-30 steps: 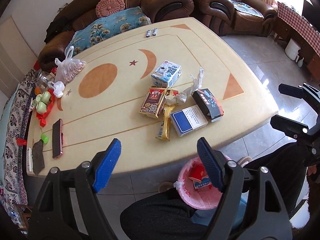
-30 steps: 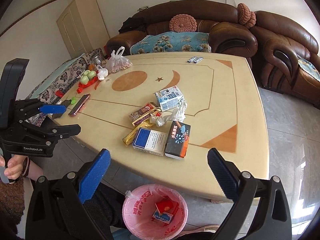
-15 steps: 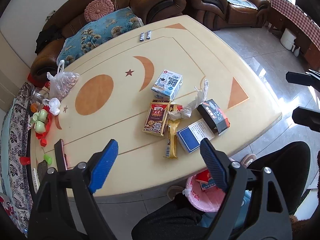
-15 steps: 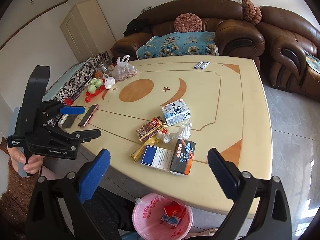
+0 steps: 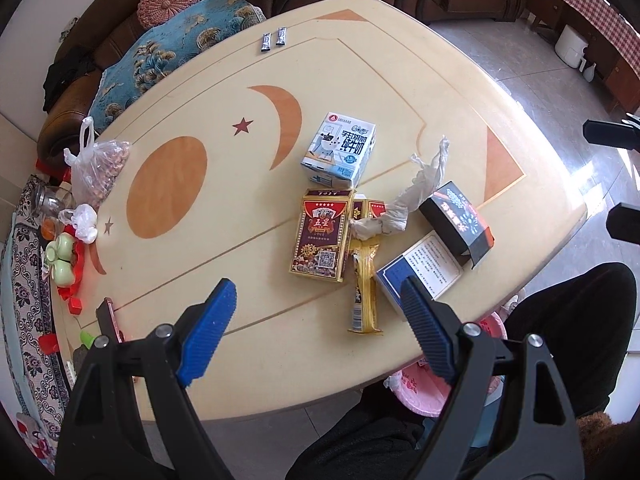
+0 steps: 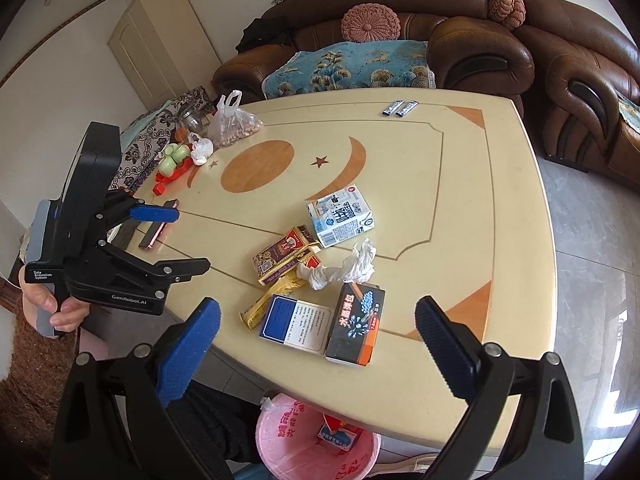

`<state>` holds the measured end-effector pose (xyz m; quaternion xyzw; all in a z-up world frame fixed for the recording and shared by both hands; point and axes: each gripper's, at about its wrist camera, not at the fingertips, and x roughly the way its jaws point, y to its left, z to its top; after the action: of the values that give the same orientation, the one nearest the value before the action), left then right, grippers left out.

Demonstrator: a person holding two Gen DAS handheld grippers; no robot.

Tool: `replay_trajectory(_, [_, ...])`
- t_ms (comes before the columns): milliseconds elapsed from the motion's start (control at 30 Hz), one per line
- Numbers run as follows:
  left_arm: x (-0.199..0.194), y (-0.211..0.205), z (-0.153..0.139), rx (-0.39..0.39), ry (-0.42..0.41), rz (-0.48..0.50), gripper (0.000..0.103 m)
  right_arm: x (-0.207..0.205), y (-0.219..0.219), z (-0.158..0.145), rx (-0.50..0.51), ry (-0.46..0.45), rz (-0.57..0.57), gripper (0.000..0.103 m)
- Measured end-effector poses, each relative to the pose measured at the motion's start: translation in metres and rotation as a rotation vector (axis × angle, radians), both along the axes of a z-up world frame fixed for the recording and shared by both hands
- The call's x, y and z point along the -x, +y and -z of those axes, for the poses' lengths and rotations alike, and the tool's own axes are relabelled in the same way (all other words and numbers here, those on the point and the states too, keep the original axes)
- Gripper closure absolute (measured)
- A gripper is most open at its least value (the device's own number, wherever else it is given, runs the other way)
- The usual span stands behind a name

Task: Collect trash
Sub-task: 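Raise both tools back over the table toward the remaining items, then grasp the black-orange box with the right tool while the left tool grasps the yellow-red card box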

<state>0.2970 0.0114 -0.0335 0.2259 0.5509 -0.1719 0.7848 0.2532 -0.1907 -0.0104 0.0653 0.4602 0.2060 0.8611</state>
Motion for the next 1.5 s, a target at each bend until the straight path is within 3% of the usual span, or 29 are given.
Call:
replay_trajectory(333, [-0.037, -0.006, 0.044, 0.042, 0.129, 0.068, 0.021, -0.03, 0.009, 0.031, 0.008, 0.073, -0.031, 0.008])
replay_trajectory(1000, [-0.073, -0.01, 0.105, 0.038, 0.243, 0.092, 0.021, -0.066, 0.018, 0.12, 0.007, 0.273, -0.053, 0.007])
replay_trajectory(1500, [-0.089, -0.003, 0.136, 0.098, 0.305, 0.093, 0.021, -0.082, 0.021, 0.153, -0.01, 0.342, -0.043, 0.008])
